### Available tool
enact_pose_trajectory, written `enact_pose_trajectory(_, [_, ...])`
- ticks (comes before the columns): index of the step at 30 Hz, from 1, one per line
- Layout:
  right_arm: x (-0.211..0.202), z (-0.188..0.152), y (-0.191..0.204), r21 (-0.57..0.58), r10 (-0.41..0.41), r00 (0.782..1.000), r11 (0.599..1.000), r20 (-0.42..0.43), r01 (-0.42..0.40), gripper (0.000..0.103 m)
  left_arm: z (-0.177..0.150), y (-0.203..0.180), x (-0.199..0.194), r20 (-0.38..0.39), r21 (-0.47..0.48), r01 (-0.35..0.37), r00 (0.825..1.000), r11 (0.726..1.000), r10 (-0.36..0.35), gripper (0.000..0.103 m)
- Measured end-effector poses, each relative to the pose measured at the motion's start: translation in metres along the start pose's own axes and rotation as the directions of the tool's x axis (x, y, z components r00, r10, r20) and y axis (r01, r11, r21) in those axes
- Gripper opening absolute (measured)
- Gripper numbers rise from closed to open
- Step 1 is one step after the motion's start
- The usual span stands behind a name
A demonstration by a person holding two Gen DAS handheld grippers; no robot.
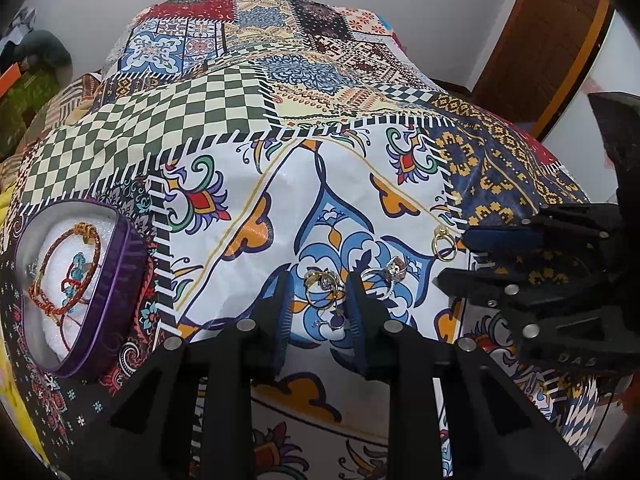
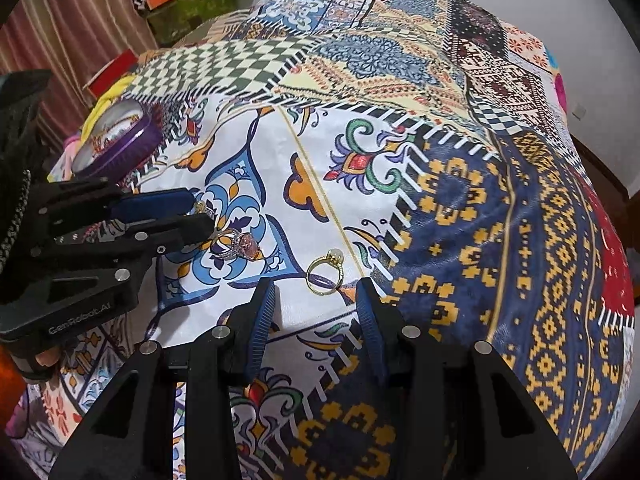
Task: Organize jewelry
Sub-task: 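Grasp a silver earring with the left tool while the right reaches the gold ring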
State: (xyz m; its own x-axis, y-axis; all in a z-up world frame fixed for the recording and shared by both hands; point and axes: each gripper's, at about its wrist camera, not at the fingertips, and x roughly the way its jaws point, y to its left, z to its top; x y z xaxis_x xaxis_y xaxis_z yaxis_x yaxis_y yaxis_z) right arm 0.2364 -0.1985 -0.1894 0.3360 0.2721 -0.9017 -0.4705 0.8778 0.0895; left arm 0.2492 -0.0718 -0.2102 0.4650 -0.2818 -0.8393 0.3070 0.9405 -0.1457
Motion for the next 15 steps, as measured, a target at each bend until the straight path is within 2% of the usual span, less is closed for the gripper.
enact_pose_trajectory(3, [0.0025, 0.0012, 0.0006, -0.004, 0.000, 1.000, 1.000, 0.006, 0.000, 0.037, 0.0005, -0.0004, 0.0028, 0.009, 0.005, 0.000, 1.000, 1.000, 0.000, 0.026])
enact_pose_trajectory(4, [0.0032, 0.0016, -0.0001, -0.003, 0.000, 1.000, 1.000, 0.009, 0.000, 0.036, 0.0005, -0.0002, 0.0029, 0.012, 0.005, -0.002, 1.000, 1.000, 0.001, 0.023])
enact_pose_trajectory(5, [0.0037, 0.0020, 0.0000, -0.001, -0.001, 1.000, 1.000, 0.010, 0.001, 0.031, 0.0005, 0.0000, 0.0032, 0.014, 0.005, -0.007, 1.000, 1.000, 0.007, 0.016])
enact_pose_trajectory(8, [0.0051, 0.0028, -0.0024, 0.011, 0.005, 1.000, 1.000, 0.014, -0.005, 0.017, 0.0009, 0.0018, 0.0038, 0.014, -0.005, 0.000, 1.000, 1.000, 0.000, 0.015])
enact_pose_trajectory(11, [0.0052, 0.0034, -0.0041, 0.017, 0.010, 1.000, 1.000, 0.018, -0.011, 0.016, 0.0001, 0.0013, 0.0023, 0.016, -0.005, 0.000, 1.000, 1.000, 0.000, 0.015])
enact_pose_trajectory(14, [0.0044, 0.0031, -0.0040, 0.018, 0.006, 1.000, 1.000, 0.023, -0.006, 0.006, -0.0015, -0.0010, -0.0004, 0.021, 0.003, -0.017, 1.000, 1.000, 0.017, 0.015])
enact_pose_trajectory(15, [0.0043, 0.0028, -0.0044, 0.020, 0.008, 1.000, 1.000, 0.024, -0.009, 0.006, -0.0024, -0.0022, -0.0015, 0.023, 0.003, -0.020, 1.000, 1.000, 0.020, 0.015])
